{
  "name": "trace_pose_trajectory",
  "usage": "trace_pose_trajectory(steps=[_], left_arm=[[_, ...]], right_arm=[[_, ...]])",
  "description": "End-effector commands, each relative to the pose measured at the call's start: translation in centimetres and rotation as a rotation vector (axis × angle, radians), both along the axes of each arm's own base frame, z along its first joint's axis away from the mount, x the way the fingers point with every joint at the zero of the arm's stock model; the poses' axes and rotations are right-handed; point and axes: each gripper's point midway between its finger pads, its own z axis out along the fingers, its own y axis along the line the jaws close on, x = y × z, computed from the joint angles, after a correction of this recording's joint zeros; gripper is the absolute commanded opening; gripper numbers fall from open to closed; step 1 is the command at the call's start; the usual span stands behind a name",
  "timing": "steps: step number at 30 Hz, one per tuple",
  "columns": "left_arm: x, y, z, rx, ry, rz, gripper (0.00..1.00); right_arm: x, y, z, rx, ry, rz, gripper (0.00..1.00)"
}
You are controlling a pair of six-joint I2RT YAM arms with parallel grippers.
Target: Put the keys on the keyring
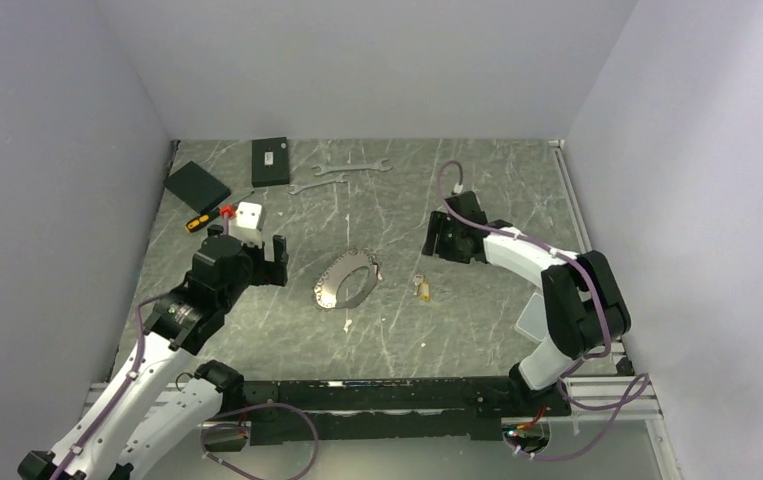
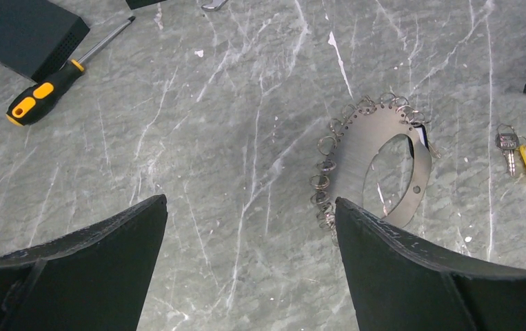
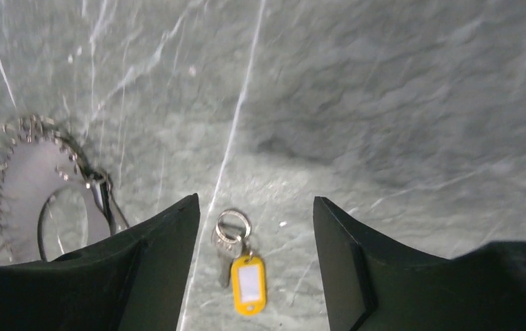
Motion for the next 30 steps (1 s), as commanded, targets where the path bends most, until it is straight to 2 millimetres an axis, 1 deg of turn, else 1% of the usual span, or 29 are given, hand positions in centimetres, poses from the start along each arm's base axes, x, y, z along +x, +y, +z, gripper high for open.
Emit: trace_pose_trajectory(steps=[1,9,14,20,24,26,28,29,30], left_arm=[[0.5,-0.6,1.7,-0.011,-0.042,-0.029,0.96],[0.7,-0.3,1.6,0.005,-0.04,-0.017,0.94],[0.8,-0.2,1.3,0.015,-0.029,-0.011,0.93],[0.8,-0.1,1.2,0.024,-0.021,-0.005,0.93],[0.9,-0.1,1.2,0.026,-0.023,-0.004,0.93],[0.9,-0.1,1.1,0.027,-0.019,-0.004,0.93],[0.9,-0.1,1.0,0.031,-0.016,-0.005,0.93],[0.9,-0.1,1.0,0.032,-0.015,-0.005,0.93],[0.9,-0.1,0.9,0.033,-0.013,-0.005,0.93]], right_arm=[[-2.6,1.5,-1.0,-0.019,0.084,0.072,0.63],[-4.9,3.4,-2.5,-0.017,0.15,0.133,0.48],[-5.5,3.4,-3.3,-0.067,0.169,0.139,0.4],[-6.4,3.4,-4.3,-0.077,0.203,0.148,0.34],[-6.4,3.2,-4.6,-0.092,0.201,0.147,0.25],[-6.4,3.1,-4.8,-0.094,0.203,0.15,0.23],[-6.2,2.7,-5.1,-0.119,0.197,0.142,0.23],[-6.2,2.7,-5.2,-0.123,0.195,0.144,0.2],[-6.1,2.6,-5.3,-0.127,0.194,0.146,0.1]])
